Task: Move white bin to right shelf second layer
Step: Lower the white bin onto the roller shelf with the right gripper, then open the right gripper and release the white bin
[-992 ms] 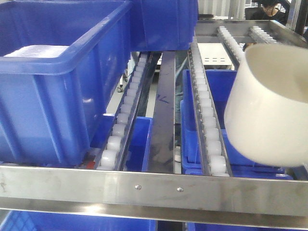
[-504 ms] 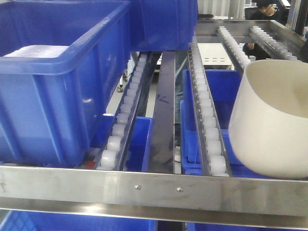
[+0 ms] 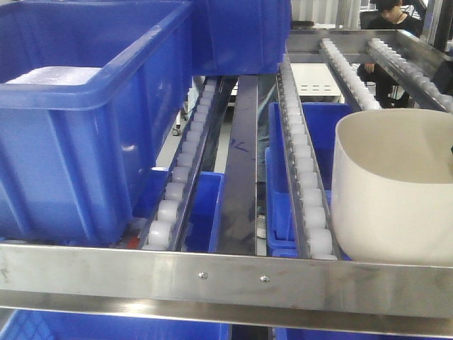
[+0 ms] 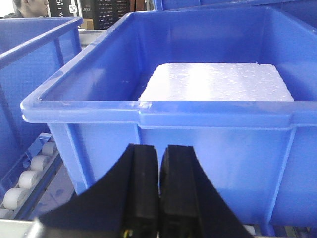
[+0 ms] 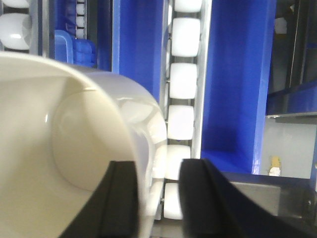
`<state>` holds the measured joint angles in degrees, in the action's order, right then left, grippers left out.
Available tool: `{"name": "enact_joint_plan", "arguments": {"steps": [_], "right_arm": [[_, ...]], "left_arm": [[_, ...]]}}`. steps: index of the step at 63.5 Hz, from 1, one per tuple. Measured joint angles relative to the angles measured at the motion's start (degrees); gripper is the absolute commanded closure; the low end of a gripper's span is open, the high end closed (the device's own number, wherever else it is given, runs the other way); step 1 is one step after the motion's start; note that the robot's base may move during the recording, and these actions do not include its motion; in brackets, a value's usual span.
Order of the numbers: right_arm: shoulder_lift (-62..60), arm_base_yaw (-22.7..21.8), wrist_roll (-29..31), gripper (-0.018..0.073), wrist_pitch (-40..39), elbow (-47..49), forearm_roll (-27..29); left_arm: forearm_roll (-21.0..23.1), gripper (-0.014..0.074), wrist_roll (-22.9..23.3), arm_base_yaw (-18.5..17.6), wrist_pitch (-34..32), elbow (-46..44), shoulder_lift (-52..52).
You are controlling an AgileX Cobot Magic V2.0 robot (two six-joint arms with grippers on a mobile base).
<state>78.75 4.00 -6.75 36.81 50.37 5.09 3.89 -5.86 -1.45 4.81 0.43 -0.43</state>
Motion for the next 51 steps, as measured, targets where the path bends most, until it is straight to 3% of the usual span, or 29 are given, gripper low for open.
{"name": "enact_joint_plan", "arguments": {"steps": [19, 29, 39, 51], "right_arm": [[-10.0, 0.0, 0.0, 0.0225, -1.2, -0.3, 0.3], [-17.9, -0.8, 0.7, 0.0348, -2.9, -6.1, 0.4], [-27.6, -2.9, 6.4, 0.0511, -7.3, -15.0, 0.8], [-37.8, -3.3, 10.8, 0.0503, -11.1, -22.0, 1.4]], "left_arm": [[0.0, 0.0512, 0.0, 0.0, 0.0, 0.0, 0.0], [0.0, 0.0512, 0.0, 0.0, 0.0, 0.0, 0.0], [0.0, 0.0512, 0.0, 0.0, 0.0, 0.0, 0.0], [0.0, 0.0512, 0.0, 0.0, 0.0, 0.0, 0.0]]}}
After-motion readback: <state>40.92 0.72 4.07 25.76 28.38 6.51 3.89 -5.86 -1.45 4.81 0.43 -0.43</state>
